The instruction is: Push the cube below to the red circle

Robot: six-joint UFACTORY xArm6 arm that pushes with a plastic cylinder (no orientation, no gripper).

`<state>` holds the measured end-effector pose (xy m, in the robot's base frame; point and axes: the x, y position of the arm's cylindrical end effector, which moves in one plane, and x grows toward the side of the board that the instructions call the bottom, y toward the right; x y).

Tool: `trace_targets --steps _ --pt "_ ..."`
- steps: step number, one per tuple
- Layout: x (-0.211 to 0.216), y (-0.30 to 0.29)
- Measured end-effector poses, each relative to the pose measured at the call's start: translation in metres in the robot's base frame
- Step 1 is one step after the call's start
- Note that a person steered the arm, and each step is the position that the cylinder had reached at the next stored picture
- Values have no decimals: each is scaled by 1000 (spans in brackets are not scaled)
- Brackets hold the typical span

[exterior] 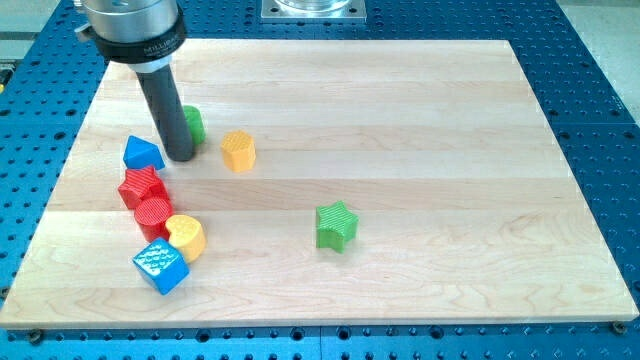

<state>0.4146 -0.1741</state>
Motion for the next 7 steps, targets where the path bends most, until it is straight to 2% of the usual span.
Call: trace_targets --steps 1,2,3,6,7 --pt "10 -29" --pt "12 -22" --pt "15 26" --pt "86 93" --pt "111 73"
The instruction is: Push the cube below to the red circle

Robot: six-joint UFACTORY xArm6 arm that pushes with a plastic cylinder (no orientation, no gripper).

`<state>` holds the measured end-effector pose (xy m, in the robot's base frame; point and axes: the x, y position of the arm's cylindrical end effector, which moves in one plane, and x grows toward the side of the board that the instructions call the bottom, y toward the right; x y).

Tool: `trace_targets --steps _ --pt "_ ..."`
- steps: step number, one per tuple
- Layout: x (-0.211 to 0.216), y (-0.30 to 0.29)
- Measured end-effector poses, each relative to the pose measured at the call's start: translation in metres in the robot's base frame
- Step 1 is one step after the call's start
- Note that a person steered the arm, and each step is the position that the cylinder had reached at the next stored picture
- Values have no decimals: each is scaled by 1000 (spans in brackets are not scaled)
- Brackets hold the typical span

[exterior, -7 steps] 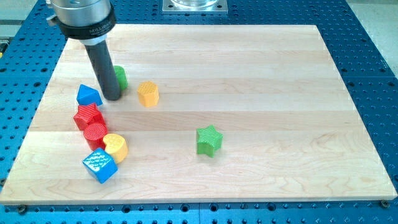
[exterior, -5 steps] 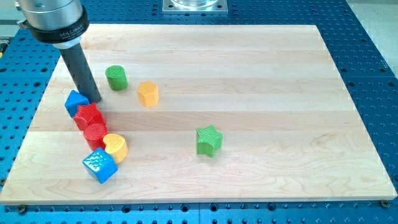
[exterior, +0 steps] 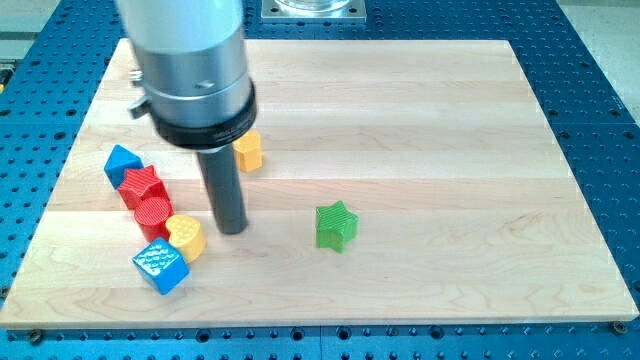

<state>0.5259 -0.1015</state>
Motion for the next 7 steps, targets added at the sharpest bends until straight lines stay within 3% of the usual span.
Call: trace_targets --steps 2,3,5,7 --pt "19 -47" --pt "21 21" --pt "93 -10" --pt "93 -25"
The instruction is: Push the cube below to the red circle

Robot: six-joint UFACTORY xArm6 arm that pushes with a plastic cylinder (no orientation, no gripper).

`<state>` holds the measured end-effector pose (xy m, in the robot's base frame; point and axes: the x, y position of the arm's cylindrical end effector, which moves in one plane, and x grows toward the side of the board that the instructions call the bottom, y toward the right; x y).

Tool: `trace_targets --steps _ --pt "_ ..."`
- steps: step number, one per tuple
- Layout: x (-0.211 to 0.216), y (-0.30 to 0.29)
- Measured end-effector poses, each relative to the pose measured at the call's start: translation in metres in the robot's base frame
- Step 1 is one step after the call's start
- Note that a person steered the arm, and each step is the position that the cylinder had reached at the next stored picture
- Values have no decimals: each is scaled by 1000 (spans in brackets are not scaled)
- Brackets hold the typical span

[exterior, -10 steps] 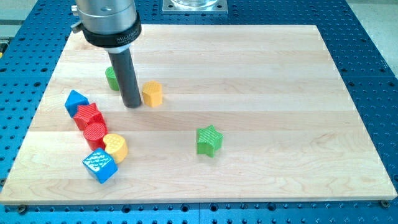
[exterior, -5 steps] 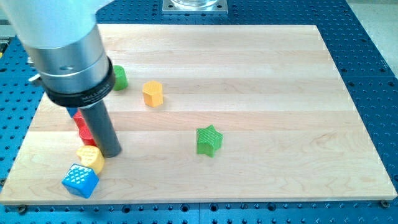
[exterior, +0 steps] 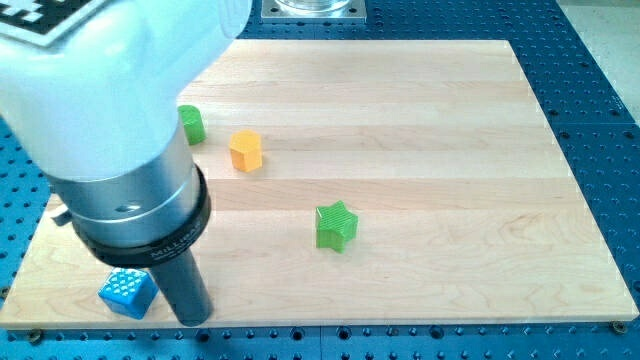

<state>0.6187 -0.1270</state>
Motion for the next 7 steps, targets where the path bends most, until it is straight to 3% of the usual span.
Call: trace_targets --steps 7 --pt "-1 -143"
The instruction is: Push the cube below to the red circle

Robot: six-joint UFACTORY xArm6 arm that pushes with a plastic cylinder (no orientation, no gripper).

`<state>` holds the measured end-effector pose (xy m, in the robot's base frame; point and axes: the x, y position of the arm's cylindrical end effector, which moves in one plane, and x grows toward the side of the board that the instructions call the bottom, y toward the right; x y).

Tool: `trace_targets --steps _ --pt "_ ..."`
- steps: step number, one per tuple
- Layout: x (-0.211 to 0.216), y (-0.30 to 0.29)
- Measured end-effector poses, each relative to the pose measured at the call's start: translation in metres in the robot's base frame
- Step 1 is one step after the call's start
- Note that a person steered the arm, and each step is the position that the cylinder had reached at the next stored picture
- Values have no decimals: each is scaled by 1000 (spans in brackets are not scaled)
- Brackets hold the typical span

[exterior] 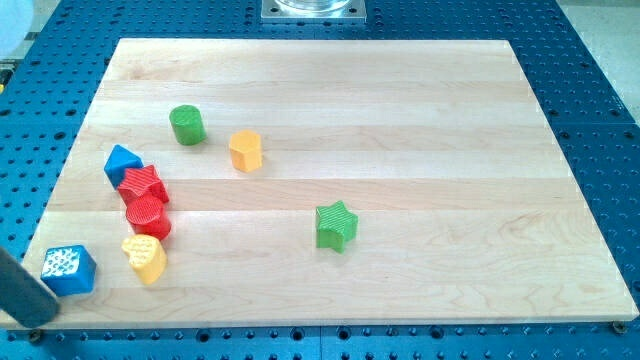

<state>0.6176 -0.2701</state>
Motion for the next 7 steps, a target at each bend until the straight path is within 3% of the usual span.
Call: trace_targets --steps 1,3,4,6,7 --pt "-8 -33" --pt "-56 50" --pt "-61 60" --pt "-18 -6" --pt "-5 1"
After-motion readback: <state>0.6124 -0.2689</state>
